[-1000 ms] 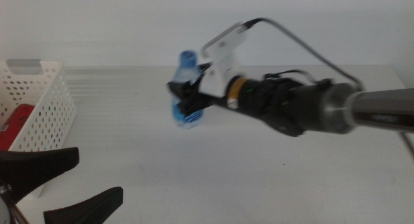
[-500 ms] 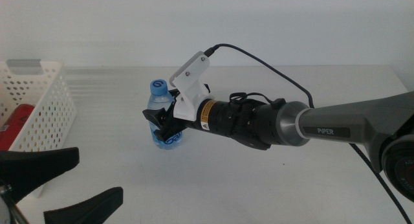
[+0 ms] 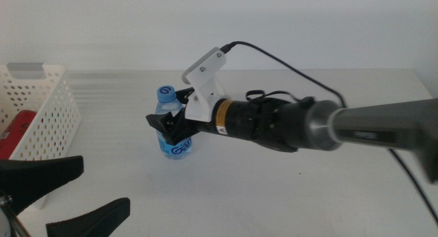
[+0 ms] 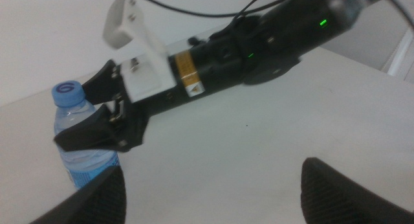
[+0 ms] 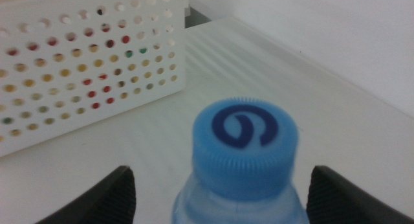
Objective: Use arms to grab the bottles and put them into the dustbin to the left of the table.
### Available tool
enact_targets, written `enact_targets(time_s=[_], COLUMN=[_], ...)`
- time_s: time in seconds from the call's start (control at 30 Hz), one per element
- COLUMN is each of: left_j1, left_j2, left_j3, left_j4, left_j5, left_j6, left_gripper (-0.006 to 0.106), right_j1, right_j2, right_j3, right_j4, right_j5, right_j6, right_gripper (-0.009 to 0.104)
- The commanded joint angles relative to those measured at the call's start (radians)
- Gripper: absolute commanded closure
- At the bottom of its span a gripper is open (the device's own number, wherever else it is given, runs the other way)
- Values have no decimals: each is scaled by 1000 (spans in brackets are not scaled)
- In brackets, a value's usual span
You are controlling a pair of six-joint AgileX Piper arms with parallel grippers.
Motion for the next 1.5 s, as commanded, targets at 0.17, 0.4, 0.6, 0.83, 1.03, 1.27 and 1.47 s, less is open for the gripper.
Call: enact_targets(time_s=[0.17, 0.4, 0.6, 0.83, 1.03, 1.27, 1.47], left_j1=[-3, -3, -3, -3, -3, -3, -3], left_j2=[6, 6, 6, 6, 6, 6, 6], left_j3=[-28, -28, -28, -28, -28, -28, -28], left_j4=[-12, -12, -12, -12, -12, -12, -12], left_j5=[-80, -80, -80, -80, -80, -80, -80], left_j6=[-15, -15, -15, -15, -15, -15, -15], left_gripper=[15, 15, 15, 15, 15, 15, 15], right_j1=[-47, -92, -89, -89, -89, -87, -87], right_j2=[-326, -705, -991, -1223, -1333, -1373, -1373], right_j3=[206, 438, 604, 793, 874, 884, 884], right_j4=[-107, -202, -382, -307, 341, 672, 647], right_j5=[-23, 102, 163, 220, 364, 469, 462], right_j6=[88, 201, 397, 485, -167, -627, -625], right_gripper=[20, 25, 25, 27, 28, 28, 28])
